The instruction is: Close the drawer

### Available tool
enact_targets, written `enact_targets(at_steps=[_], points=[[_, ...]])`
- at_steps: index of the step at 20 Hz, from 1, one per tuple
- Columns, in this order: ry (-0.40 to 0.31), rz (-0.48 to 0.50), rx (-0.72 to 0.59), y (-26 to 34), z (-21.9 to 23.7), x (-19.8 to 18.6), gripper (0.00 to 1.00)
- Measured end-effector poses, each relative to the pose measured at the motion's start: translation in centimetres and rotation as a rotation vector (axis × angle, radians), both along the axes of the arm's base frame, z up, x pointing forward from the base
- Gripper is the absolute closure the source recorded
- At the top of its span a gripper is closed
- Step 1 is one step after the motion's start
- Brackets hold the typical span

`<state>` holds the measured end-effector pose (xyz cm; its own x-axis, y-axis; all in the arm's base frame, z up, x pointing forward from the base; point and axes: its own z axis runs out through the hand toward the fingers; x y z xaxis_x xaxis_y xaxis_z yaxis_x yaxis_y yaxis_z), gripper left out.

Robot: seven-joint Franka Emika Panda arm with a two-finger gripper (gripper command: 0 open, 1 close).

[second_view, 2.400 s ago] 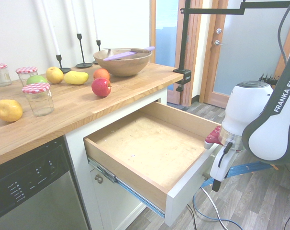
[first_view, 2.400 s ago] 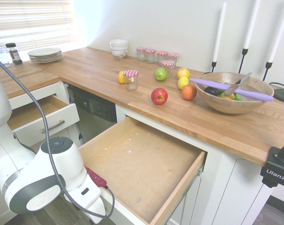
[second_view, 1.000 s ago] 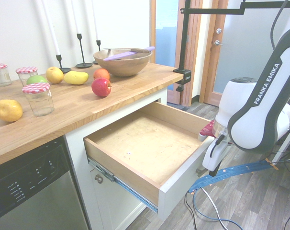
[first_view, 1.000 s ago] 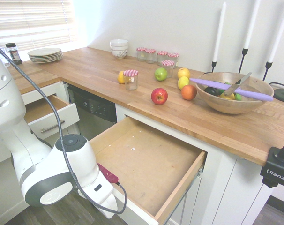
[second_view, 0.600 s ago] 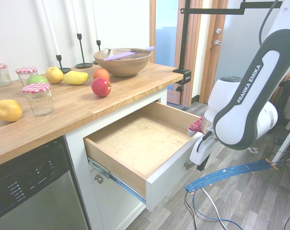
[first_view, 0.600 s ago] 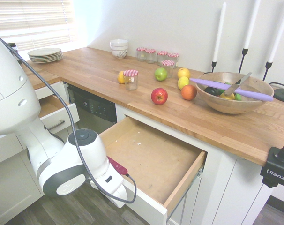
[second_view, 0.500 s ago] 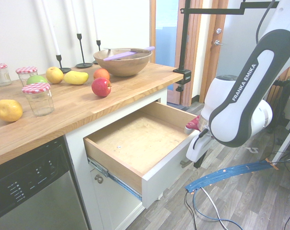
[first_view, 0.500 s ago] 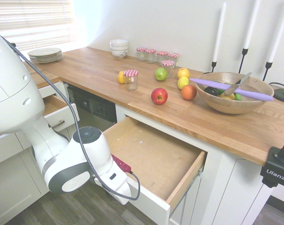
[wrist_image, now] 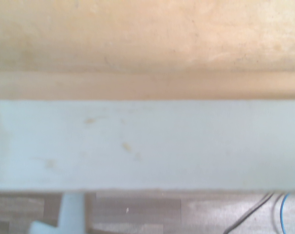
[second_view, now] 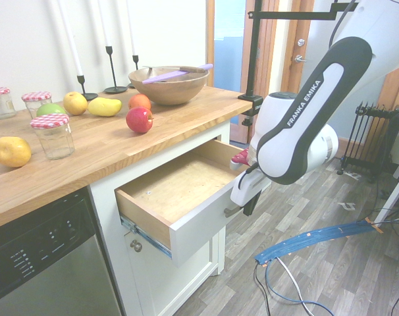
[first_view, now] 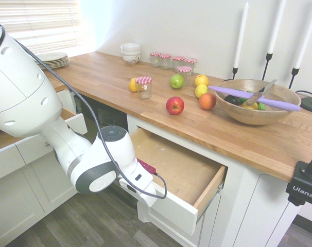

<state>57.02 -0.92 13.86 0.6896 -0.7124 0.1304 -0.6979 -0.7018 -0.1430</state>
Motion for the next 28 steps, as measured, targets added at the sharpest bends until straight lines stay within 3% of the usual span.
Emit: enact_targets(at_steps=[15, 23, 28], points=[[-0.061, -0.053, 0.024, -1.0, 4.6, 7.5, 1.00], [-0.067, -0.023, 0.029, 1.0, 6.0, 6.4, 1.00], [0.024, -0.022, 0.019, 1.4, 3.1, 2.1, 1.00]])
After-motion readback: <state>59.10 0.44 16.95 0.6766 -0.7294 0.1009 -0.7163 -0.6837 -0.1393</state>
